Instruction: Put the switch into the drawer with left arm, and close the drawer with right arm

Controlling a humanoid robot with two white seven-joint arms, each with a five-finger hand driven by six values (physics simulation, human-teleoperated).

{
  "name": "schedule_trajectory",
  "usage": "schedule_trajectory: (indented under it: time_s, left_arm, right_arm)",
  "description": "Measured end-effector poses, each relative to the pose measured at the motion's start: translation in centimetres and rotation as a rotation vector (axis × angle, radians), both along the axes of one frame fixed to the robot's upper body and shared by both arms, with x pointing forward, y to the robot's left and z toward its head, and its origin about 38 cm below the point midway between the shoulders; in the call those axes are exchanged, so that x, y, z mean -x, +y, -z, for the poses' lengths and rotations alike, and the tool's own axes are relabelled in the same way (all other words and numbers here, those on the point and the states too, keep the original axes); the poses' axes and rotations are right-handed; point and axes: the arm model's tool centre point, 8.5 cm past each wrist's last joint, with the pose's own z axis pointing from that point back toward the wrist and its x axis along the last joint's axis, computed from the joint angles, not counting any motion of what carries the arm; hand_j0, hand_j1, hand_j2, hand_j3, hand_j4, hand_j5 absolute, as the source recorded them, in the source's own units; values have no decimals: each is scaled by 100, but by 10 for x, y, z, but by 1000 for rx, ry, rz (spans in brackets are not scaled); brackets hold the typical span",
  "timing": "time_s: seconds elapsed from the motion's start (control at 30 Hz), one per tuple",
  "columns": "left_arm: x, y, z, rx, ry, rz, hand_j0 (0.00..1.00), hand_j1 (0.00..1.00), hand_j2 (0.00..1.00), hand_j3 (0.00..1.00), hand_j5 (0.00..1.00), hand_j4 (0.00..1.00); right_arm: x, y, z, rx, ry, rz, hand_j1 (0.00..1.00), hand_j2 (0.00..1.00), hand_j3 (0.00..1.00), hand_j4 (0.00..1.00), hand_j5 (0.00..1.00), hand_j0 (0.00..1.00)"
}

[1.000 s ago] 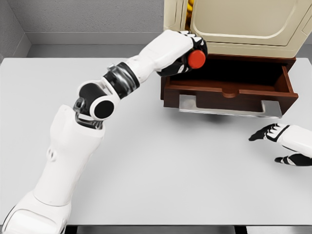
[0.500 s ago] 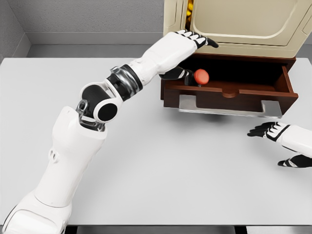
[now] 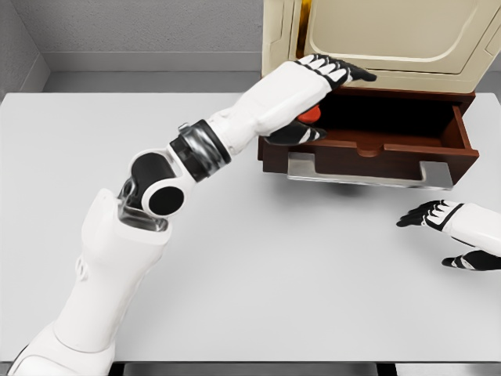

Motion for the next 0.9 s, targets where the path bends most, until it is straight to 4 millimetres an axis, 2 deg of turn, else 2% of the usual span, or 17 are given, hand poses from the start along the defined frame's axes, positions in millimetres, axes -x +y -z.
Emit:
schedule_trajectory:
  time_s: [0.13, 0.2, 0.4, 0.53, 0.67, 0.73, 0.9]
  left_arm:
    - [2, 12, -16, 99, 59, 97, 100, 100, 100, 100, 100, 100]
    - [-5, 24, -31, 154, 127, 124, 100, 100, 100, 100, 100, 100]
    - [-13, 48, -16, 233, 482, 191, 100, 100, 100, 100, 100, 100]
    - [-14, 56, -4, 250, 668, 221, 100, 100, 100, 100, 100, 100]
    - [-19, 65, 1, 240, 782, 188, 100, 100, 100, 100, 100, 100]
    - [-22, 69, 2, 232, 822, 161, 100, 100, 100, 100, 100, 100]
    - [-29, 74, 4, 217, 882, 101, 100, 100, 100, 100, 100, 100]
  right_arm:
    - [0, 0, 0, 0, 0, 0, 92, 92, 92, 92, 92, 92]
    - [0, 0, 0, 0, 0, 0, 99, 99, 99, 99, 99, 99]
    - [2, -1, 2, 3, 12, -1, 100, 100, 100, 100, 100, 100]
    - [2, -1, 2, 4, 12, -1, 100, 100, 100, 100, 100, 100]
    - [2, -1, 1, 4, 11, -1, 99, 99, 99, 99, 99, 99]
    - [2, -1, 1, 3, 10, -1, 90, 90, 90, 90, 90, 90]
    - [2, -1, 1, 2, 9, -1, 85, 85, 85, 85, 85, 85]
